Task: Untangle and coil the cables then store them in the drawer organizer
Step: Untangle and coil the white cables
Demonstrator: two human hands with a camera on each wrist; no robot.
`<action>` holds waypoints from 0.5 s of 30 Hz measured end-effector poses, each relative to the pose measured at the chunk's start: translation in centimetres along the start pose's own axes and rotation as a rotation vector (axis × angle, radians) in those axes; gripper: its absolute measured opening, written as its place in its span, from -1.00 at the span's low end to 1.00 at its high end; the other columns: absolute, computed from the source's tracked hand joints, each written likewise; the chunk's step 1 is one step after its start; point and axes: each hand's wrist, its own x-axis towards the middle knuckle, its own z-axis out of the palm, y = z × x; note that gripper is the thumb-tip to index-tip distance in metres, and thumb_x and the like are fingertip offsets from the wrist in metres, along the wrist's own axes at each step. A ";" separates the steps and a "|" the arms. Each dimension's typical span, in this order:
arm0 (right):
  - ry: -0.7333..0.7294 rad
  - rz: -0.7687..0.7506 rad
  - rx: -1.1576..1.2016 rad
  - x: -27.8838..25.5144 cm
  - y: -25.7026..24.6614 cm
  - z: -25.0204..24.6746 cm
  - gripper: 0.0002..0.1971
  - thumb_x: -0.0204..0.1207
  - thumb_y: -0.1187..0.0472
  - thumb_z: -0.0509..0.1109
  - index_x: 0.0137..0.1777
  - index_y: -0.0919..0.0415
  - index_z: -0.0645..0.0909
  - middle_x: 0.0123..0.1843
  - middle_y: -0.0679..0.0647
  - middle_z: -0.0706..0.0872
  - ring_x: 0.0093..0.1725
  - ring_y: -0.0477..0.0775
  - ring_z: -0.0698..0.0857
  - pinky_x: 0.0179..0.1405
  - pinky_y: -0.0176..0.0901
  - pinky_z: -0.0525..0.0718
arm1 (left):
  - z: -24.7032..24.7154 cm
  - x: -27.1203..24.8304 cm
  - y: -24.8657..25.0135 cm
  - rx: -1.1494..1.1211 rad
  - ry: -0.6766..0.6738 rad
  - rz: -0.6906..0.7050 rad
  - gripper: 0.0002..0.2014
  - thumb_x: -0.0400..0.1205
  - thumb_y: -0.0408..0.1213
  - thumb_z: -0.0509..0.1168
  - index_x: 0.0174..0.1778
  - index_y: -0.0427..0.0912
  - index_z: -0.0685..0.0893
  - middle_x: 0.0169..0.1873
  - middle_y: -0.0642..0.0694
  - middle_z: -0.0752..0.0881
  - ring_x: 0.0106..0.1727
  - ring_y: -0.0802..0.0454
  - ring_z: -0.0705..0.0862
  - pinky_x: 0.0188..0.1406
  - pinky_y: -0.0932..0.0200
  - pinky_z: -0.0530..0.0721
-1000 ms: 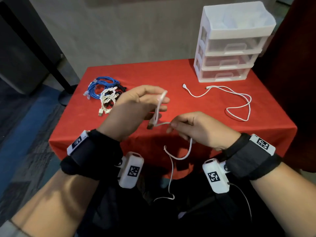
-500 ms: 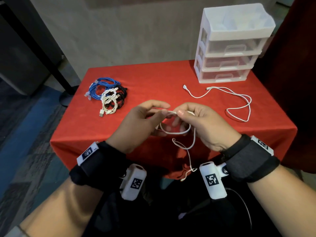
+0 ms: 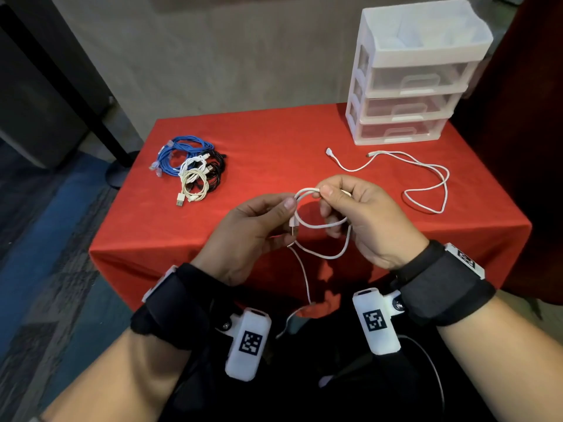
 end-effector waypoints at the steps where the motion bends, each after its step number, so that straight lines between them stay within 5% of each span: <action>1: 0.020 -0.024 -0.050 0.0 0.1 0.0 -0.85 0.76 0.27 0.31 -0.02 0.30 0.65 -0.36 0.07 0.62 -0.48 -0.05 0.50 -0.51 -0.16 0.48 | 0.1 0.1 -0.3 0.003 0.020 0.009 -0.82 0.56 -0.23 0.44 0.05 -0.16 0.82 -0.17 -0.14 0.76 -0.11 -0.03 0.72 -0.07 0.15 0.80; 4: 0.046 -0.105 -0.282 -0.1 0.4 -0.1 -0.83 0.76 0.24 0.35 -0.02 0.32 0.66 -0.35 0.02 0.67 -0.43 -0.02 0.57 -0.45 -0.08 0.56 | 0.7 0.0 -0.8 0.031 0.050 0.034 -0.85 0.71 -0.37 0.34 0.14 -0.27 0.76 -0.12 -0.20 0.83 -0.05 -0.10 0.81 0.12 -0.01 0.80; 9: 0.009 -0.124 -0.396 -0.3 1.3 0.0 -0.87 0.75 0.17 0.38 0.02 0.19 0.70 -0.40 0.00 0.59 -0.44 0.03 0.55 -0.38 -0.02 0.58 | 1.5 0.1 -0.6 -0.073 0.097 0.014 -0.85 0.77 -0.38 0.25 0.10 -0.25 0.74 -0.13 -0.20 0.79 -0.11 -0.05 0.75 0.07 -0.08 0.78; 15: 0.022 -0.166 -0.422 -0.5 0.9 -0.7 -0.86 0.70 0.14 0.42 0.04 0.00 0.83 -0.47 -0.13 0.56 -0.45 -0.14 0.50 -0.39 -0.22 0.51 | 1.1 -0.3 0.6 -0.079 -0.096 -0.205 -0.89 0.70 -0.26 0.27 0.04 -0.16 0.69 -0.20 -0.12 0.70 -0.18 -0.04 0.67 0.29 -0.39 0.65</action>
